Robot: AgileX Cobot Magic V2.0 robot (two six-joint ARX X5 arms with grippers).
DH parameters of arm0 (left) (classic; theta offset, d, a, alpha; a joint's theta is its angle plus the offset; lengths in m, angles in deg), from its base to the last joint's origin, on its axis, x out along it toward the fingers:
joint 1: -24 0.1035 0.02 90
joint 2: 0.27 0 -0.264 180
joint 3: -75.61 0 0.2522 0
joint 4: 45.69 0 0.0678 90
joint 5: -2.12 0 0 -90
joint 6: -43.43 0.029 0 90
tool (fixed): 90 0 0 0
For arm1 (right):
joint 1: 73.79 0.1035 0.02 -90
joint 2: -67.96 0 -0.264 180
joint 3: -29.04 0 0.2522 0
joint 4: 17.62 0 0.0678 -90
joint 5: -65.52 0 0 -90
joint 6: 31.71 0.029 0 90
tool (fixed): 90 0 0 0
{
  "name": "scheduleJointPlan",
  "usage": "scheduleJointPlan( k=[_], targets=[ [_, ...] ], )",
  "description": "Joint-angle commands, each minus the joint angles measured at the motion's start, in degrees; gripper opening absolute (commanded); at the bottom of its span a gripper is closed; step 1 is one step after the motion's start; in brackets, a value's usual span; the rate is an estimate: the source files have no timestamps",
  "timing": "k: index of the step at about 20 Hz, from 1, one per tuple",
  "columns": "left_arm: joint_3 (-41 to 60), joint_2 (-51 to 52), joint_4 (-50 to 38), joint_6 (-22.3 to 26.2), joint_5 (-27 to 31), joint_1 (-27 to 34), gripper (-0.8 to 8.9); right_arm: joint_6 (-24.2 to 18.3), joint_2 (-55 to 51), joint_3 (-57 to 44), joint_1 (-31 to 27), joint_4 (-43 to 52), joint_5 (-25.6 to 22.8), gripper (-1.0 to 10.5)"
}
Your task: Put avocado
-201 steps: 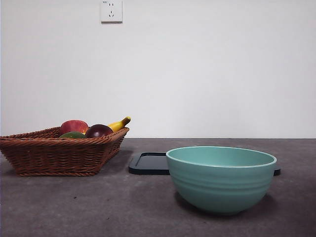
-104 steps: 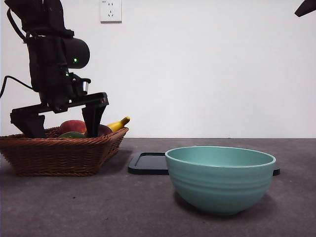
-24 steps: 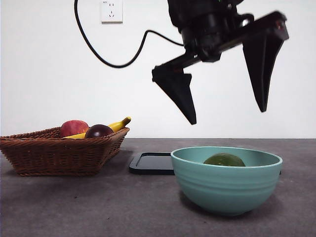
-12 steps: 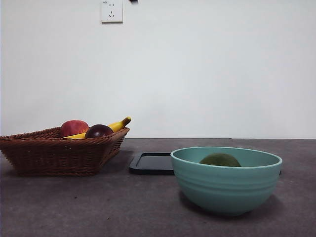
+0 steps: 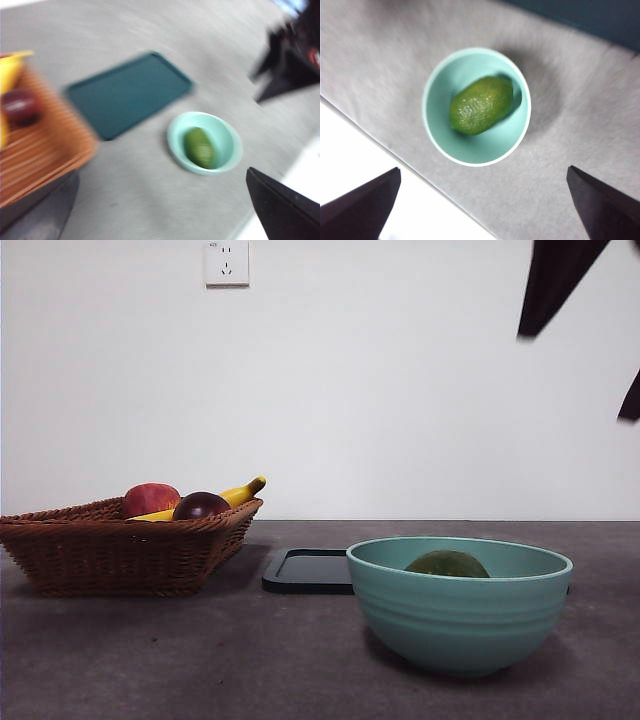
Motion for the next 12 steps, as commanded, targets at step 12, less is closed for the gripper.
scheduleJointPlan(
  k=[12],
  targets=[
    [1.11, 10.58, 0.31, -2.45, 2.91, -0.55, 5.93, -2.12, 26.18, 0.74, 3.41, 9.03, -9.20, 5.2]
  ],
)
